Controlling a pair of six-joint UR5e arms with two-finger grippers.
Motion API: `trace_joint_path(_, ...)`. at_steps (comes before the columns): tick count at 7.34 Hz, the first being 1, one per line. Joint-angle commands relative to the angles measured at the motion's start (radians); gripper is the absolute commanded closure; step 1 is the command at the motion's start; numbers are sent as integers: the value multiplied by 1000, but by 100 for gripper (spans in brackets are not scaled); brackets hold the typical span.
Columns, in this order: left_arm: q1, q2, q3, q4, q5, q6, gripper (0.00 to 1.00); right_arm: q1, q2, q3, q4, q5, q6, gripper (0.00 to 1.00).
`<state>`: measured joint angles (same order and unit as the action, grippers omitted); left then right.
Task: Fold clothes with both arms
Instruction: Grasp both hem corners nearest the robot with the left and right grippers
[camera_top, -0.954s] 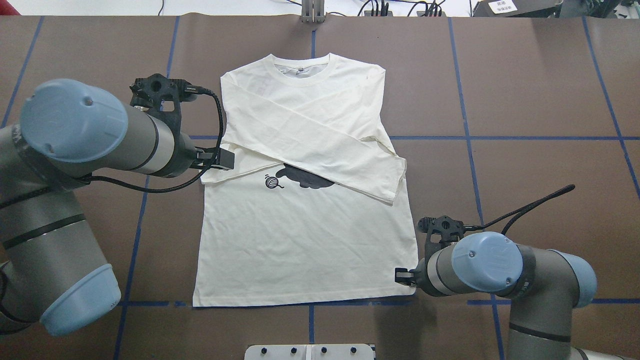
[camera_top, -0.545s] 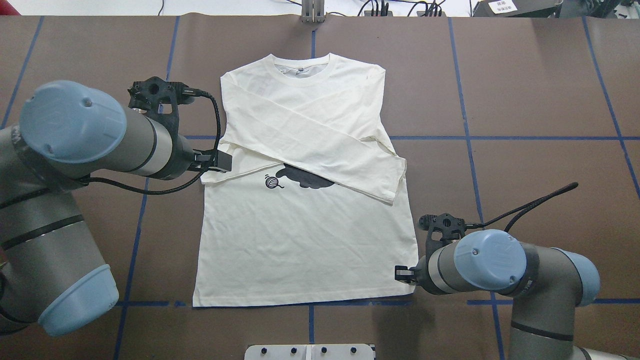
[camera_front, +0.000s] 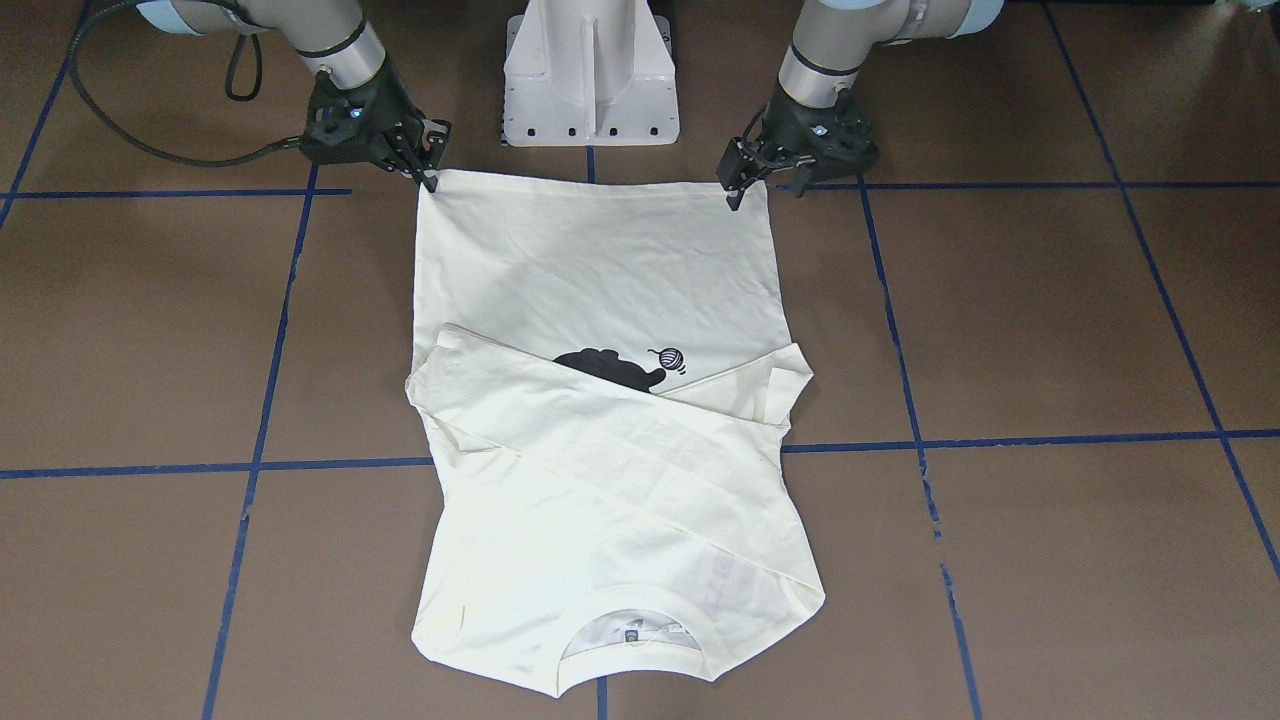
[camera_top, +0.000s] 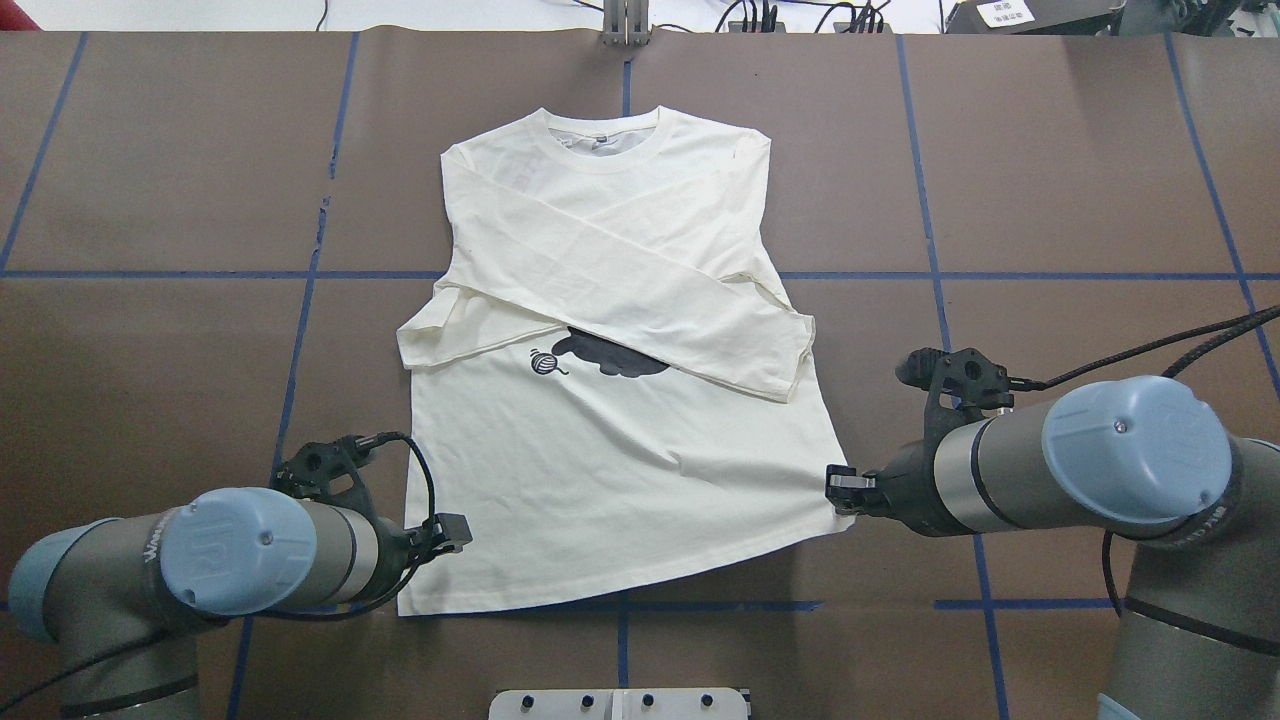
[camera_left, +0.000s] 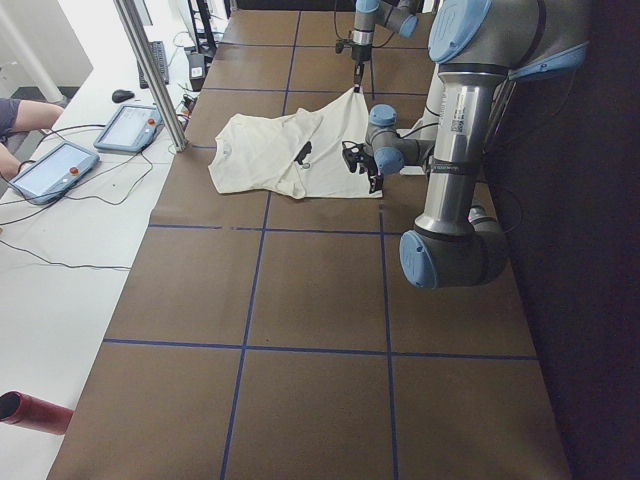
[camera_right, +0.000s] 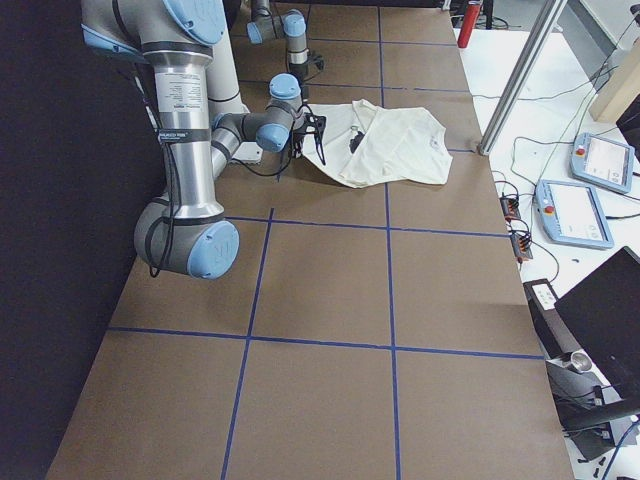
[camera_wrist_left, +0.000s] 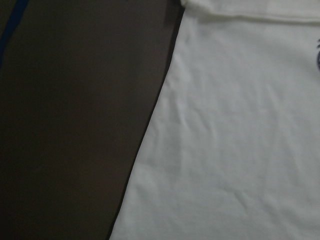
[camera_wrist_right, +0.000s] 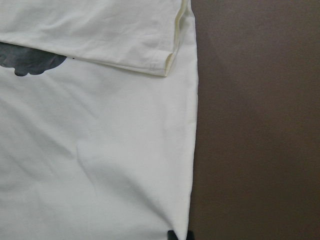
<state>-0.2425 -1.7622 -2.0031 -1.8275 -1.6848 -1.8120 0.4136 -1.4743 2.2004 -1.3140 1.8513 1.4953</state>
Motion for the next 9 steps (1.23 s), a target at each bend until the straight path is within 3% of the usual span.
trace_joint_path(1, 19, 16, 0, 0, 10, -20, 6, 2, -4, -1, -4, 8, -1, 100)
trace_joint_path(4, 35, 3, -9, 60, 7, -20, 8, 1, -4, -7, -4, 8, -1, 100)
trace_joint_path(6, 63, -55, -2, 130, 8, -21, 12, 1, 0, -7, -4, 8, -1, 100)
trace_joint_path(9, 66, -59, 1, 142, 8, -21, 20, 1, 2, -7, -4, 9, -1, 100)
